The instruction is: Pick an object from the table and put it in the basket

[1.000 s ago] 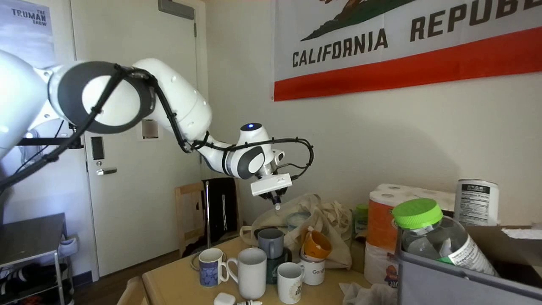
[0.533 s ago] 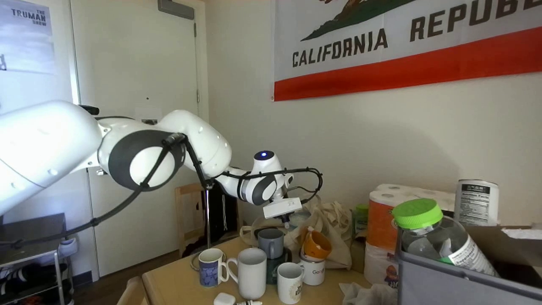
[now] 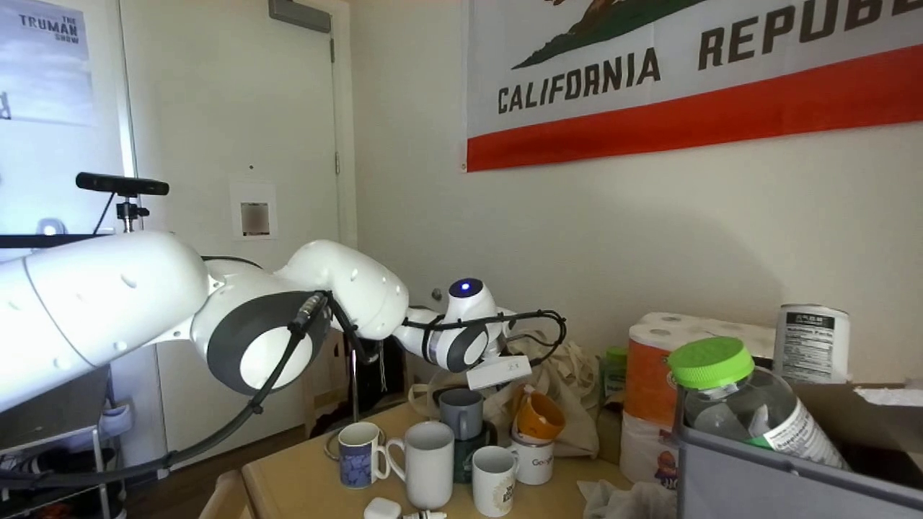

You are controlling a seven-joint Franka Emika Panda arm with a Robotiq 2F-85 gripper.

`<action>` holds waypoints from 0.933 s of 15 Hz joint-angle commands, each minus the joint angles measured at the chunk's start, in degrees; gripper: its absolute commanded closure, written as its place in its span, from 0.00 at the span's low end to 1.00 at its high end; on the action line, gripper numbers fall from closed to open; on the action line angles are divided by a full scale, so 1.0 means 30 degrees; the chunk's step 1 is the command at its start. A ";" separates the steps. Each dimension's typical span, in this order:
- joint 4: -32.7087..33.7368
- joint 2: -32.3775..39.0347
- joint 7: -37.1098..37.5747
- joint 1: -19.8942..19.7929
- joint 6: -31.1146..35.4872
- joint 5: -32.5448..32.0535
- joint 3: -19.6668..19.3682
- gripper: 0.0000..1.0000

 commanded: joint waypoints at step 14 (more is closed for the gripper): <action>0.2726 -0.1532 0.1637 0.0358 -0.6797 -0.0199 -0.0916 0.00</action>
